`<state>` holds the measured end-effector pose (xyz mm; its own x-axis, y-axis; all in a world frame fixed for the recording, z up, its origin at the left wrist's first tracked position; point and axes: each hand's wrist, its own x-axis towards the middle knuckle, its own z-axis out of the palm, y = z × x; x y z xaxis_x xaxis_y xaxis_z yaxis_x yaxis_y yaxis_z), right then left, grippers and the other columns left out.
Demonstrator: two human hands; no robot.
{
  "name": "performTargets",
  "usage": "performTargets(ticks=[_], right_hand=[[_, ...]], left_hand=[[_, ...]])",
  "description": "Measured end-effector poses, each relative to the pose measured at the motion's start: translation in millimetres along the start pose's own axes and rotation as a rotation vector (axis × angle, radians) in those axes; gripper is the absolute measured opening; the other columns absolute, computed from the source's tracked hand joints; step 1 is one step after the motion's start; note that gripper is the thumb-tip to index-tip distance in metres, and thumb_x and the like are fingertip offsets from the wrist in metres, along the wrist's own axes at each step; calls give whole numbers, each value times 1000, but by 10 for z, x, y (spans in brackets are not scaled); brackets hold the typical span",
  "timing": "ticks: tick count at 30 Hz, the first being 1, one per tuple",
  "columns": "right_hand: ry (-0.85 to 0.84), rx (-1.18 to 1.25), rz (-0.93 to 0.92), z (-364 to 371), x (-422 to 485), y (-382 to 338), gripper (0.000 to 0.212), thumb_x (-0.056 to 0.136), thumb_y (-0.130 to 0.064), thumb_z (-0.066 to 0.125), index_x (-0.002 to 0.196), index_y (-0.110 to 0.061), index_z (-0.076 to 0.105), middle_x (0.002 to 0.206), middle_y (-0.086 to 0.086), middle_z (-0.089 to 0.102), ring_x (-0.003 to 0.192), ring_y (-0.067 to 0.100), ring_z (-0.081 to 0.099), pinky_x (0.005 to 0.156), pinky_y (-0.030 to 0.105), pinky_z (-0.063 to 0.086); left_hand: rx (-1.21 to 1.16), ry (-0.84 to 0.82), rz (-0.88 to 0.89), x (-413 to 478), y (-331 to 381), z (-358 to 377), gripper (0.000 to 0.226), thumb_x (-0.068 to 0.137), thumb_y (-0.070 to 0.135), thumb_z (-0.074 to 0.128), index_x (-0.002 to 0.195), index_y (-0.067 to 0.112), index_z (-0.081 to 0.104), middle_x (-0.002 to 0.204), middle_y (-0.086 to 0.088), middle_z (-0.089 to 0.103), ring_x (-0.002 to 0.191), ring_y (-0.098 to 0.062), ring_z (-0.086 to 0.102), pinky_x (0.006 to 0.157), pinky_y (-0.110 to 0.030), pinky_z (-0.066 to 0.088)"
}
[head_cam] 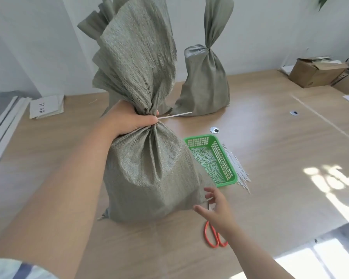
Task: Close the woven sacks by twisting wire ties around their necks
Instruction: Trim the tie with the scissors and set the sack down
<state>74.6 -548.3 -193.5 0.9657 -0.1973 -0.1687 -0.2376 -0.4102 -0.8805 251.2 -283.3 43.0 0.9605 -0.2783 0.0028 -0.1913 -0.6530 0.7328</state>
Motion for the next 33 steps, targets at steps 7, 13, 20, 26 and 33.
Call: performTargets(ticks=[7,13,20,26,33], right_hand=[[-7,-201,270,211,-98,602,69,67,-38,87,125,-19,54,107,1,59,98,15,59,79,24,40],[-38,-396,351,294,-131,867,60,74,-39,78,123,-19,53,112,2,51,112,23,56,90,30,42],[90,-476,342,370,-127,1088,13,91,-27,58,98,-16,56,88,1,46,88,36,62,72,33,45],[121,-463,343,304,-109,1143,16,87,-24,61,93,-20,47,82,3,60,89,31,61,63,33,39],[156,-391,412,118,-226,999,32,87,-29,62,116,-17,55,97,7,69,96,32,66,69,30,42]], left_hand=[[-23,11,-8,14,-7,23,43,63,56,79,101,36,78,109,11,75,112,-12,65,107,-38,47],[-55,18,22,19,-34,38,39,64,48,76,100,34,78,106,12,75,110,-8,66,110,-36,46],[-60,32,59,1,-63,42,30,66,47,77,95,36,77,105,11,76,108,-8,67,108,-35,47],[-70,35,74,-20,-43,54,28,67,45,76,92,34,76,102,13,76,104,-3,67,104,-29,48],[-98,22,65,-52,-51,50,36,60,52,78,92,35,78,102,12,76,105,-7,68,107,-36,48]])
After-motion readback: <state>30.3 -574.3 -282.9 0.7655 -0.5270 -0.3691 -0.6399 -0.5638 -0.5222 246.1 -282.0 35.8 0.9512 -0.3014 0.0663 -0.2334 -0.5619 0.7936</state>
